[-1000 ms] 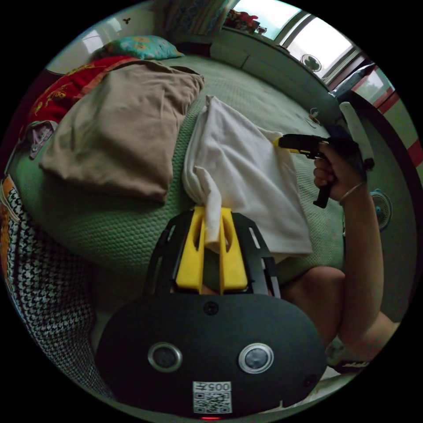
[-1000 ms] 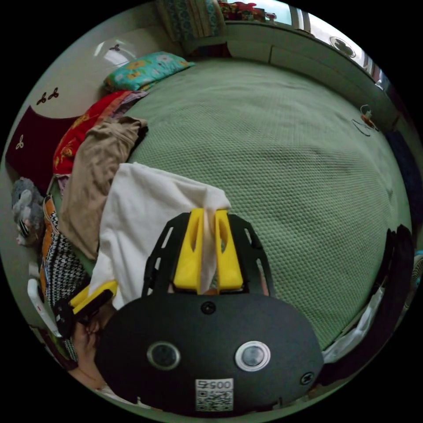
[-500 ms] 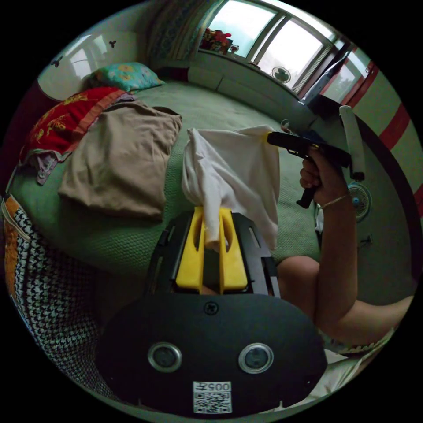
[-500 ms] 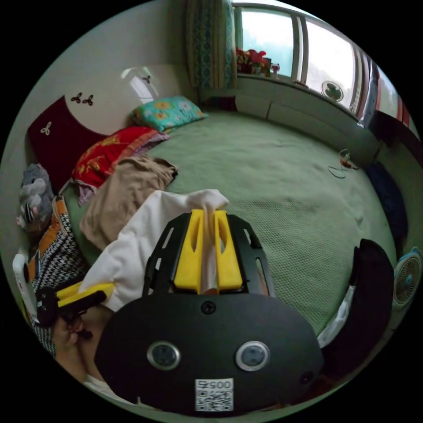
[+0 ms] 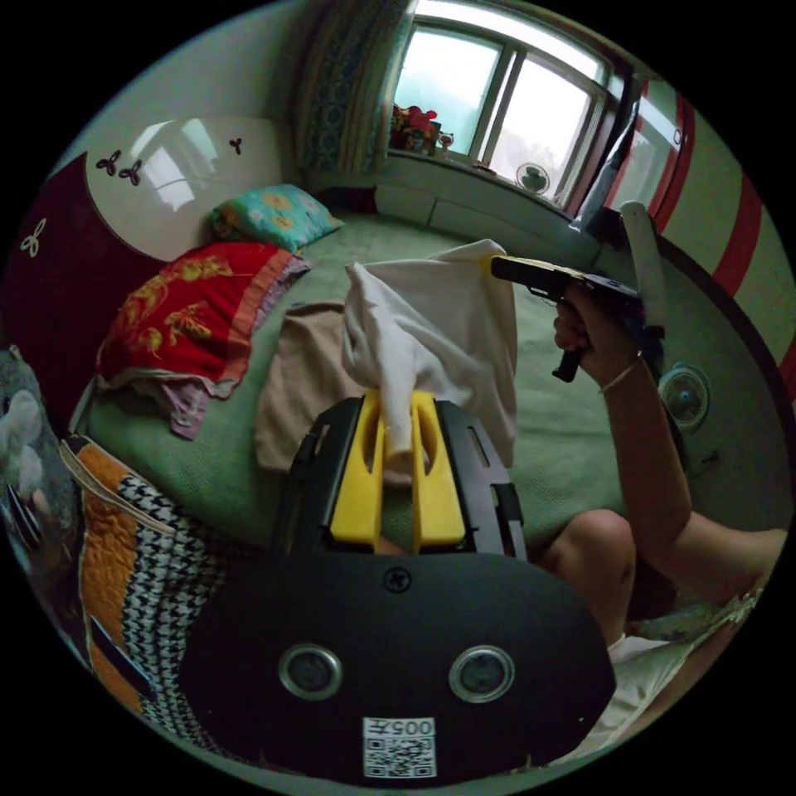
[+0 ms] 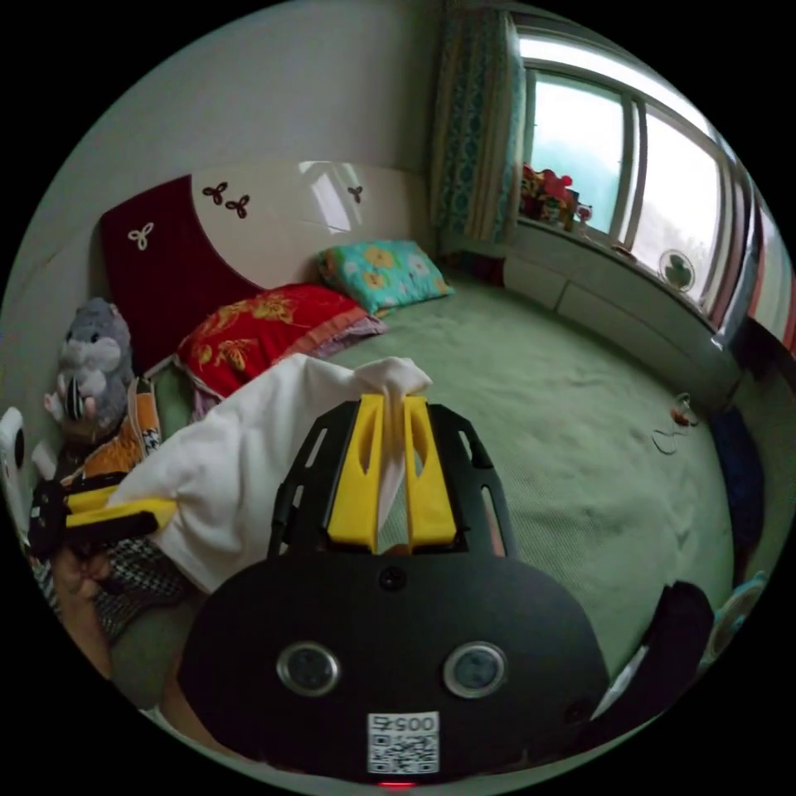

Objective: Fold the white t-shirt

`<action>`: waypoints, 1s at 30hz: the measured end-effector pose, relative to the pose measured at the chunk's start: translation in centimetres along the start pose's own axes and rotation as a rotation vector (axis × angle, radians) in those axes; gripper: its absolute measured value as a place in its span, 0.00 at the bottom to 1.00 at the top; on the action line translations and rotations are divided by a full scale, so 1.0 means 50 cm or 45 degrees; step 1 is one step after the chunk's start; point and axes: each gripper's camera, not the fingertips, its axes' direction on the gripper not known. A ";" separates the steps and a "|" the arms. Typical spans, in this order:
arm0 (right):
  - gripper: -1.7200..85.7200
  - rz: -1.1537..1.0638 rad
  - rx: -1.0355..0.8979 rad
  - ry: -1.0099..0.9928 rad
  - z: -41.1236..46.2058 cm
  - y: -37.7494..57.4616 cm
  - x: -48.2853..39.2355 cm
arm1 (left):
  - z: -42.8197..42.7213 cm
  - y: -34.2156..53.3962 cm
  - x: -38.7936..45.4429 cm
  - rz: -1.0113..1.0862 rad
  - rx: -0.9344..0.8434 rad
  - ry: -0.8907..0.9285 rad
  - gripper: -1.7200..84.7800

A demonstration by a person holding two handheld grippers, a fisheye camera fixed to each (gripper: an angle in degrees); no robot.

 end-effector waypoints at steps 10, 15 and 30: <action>0.12 -0.051 -0.375 -0.089 0.160 0.066 -0.149 | 0.075 0.025 -0.202 -0.297 -0.111 -0.016 0.14; 0.17 -0.172 -0.357 -0.310 0.079 0.181 -0.209 | 0.011 0.028 -0.154 -0.217 0.009 -0.185 0.14; 0.01 -0.331 -0.352 -0.173 0.008 0.300 -0.256 | 0.123 -0.007 -0.089 -0.353 -0.059 -0.399 0.12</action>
